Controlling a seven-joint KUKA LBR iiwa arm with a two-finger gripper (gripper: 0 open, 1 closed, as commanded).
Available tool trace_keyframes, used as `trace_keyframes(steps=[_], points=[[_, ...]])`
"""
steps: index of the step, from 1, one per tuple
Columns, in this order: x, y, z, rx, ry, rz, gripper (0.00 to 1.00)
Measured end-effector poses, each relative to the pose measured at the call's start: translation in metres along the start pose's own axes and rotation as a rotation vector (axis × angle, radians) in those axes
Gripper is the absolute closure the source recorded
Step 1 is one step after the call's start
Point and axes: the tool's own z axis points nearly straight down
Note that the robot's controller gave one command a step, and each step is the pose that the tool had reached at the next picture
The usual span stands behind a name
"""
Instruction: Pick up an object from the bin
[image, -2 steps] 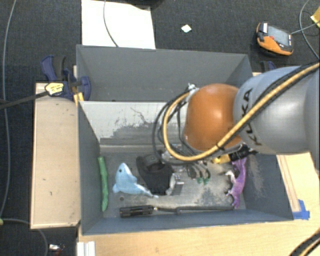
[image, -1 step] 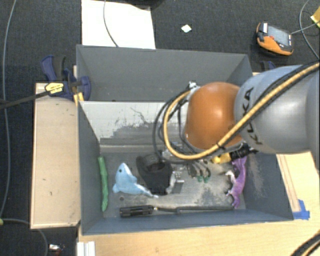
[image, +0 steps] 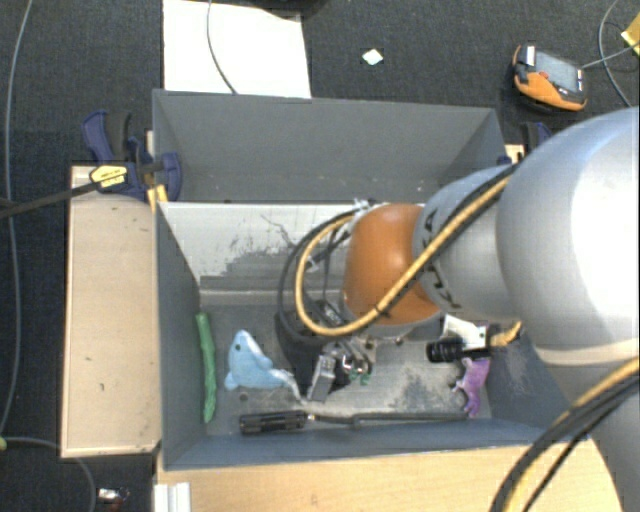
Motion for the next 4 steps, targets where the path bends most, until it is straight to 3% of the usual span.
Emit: trace_keyframes(steps=[1,2,3,4], points=[[-0.020,0.027,-0.073,-0.005,-0.008,-0.058,0.00],[0.004,0.015,-0.029,0.007,0.009,0.246,0.00],[-0.005,0.012,-0.002,-0.007,-0.005,0.130,0.00],[0.019,0.007,-0.002,-0.005,-0.006,0.477,1.00]])
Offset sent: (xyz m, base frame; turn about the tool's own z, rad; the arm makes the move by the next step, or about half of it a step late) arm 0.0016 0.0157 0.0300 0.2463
